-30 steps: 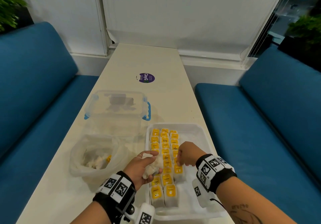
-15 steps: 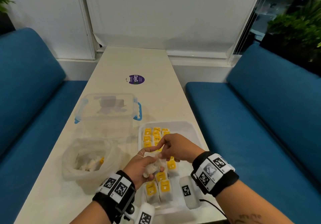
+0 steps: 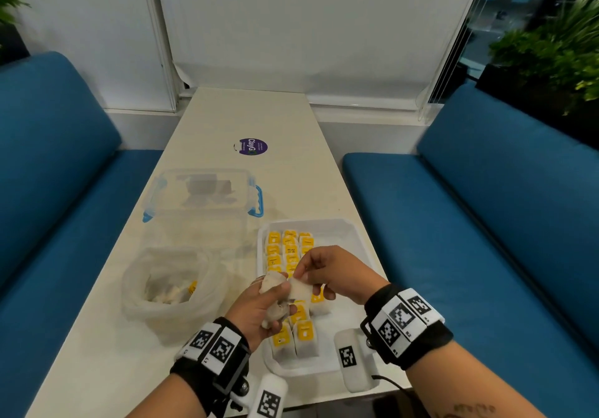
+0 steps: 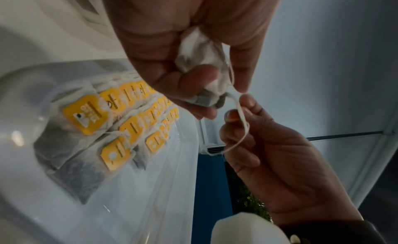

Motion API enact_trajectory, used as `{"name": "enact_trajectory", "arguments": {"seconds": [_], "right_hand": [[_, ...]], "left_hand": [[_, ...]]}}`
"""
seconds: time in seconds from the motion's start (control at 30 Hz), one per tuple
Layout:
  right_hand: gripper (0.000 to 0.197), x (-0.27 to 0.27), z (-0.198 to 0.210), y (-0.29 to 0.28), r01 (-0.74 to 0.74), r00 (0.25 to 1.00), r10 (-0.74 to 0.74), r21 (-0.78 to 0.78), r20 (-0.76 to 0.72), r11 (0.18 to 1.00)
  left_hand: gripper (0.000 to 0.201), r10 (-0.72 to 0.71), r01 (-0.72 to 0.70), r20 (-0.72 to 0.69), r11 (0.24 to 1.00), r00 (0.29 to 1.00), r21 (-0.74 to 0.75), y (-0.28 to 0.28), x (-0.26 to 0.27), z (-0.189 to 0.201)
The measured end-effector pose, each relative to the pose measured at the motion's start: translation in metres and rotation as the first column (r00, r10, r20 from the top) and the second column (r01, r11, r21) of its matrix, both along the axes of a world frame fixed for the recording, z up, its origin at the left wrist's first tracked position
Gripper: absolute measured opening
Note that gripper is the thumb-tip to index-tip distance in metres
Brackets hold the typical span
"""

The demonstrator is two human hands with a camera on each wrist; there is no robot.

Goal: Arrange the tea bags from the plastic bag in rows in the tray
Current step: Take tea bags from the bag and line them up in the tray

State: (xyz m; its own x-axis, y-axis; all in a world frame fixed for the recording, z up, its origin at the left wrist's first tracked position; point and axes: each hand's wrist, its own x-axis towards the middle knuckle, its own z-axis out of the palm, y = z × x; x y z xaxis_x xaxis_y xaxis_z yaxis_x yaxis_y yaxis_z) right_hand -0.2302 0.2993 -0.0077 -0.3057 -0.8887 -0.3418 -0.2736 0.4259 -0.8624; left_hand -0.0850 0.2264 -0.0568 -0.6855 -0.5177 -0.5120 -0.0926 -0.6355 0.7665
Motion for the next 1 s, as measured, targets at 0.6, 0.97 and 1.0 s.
{"name": "enact_trajectory", "arguments": {"seconds": [0.6,0.97,1.0], "right_hand": [[0.013,0.007,0.009,0.005,-0.232,0.860,0.175,-0.063,-0.479,0.971],[0.028,-0.019,-0.005,-0.005,0.010,0.770,0.176,0.287,-0.614,0.958],[0.030,-0.020,-0.007,-0.006,0.017,0.768,0.185,0.308,-0.613,0.951]], "left_hand": [[0.022,0.002,-0.002,0.002,1.000,1.000,0.029,-0.003,-0.005,-0.004],[0.019,0.077,-0.085,0.066,0.989,0.995,0.118,-0.014,0.000,-0.020],[0.020,0.078,-0.086,0.063,0.988,0.995,0.125,-0.015,-0.001,-0.020]]}}
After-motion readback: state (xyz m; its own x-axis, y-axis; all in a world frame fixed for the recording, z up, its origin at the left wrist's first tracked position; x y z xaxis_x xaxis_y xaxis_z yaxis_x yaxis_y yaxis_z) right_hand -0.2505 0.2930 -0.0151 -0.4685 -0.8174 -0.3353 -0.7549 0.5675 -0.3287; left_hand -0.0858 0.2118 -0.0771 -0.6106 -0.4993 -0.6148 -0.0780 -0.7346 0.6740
